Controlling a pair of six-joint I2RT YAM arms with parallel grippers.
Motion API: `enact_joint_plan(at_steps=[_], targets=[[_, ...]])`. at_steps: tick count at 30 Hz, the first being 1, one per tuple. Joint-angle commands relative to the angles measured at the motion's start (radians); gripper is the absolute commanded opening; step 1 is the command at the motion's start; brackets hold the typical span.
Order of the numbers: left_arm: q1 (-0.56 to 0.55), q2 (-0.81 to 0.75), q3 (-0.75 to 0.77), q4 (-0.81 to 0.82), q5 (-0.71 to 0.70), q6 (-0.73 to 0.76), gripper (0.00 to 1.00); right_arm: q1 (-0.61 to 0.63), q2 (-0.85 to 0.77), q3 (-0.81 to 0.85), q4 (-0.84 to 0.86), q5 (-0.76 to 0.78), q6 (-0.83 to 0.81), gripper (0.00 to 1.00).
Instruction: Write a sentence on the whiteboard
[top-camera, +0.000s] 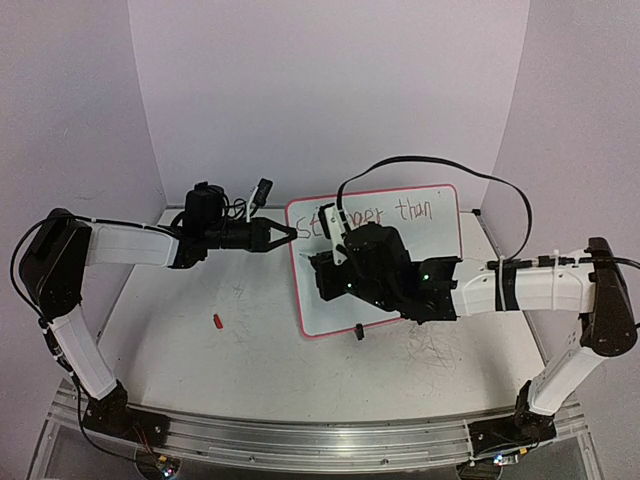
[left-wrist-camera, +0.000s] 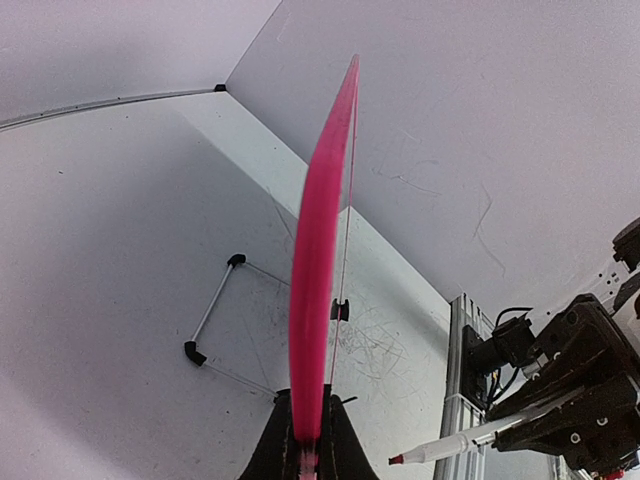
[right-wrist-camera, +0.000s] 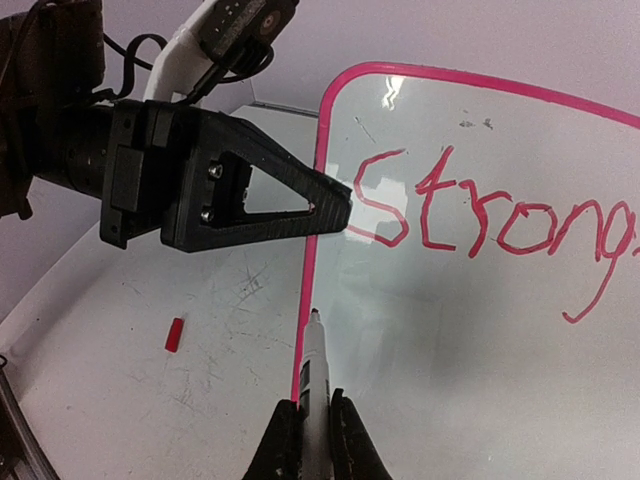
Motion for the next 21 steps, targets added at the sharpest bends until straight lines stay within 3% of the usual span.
enact_joint_plan(at_steps=[1, 21], targets=[[-0.005, -0.024, -0.011, -0.043, -0.009, 0.021, 0.0, 0.01, -0.009, 0.008, 0.0, 0.058, 0.018, 0.0], [-0.004, -0.019, -0.008, -0.043, -0.006, 0.019, 0.0, 0.01, 0.042, 0.017, -0.027, 0.092, 0.073, 0.0]])
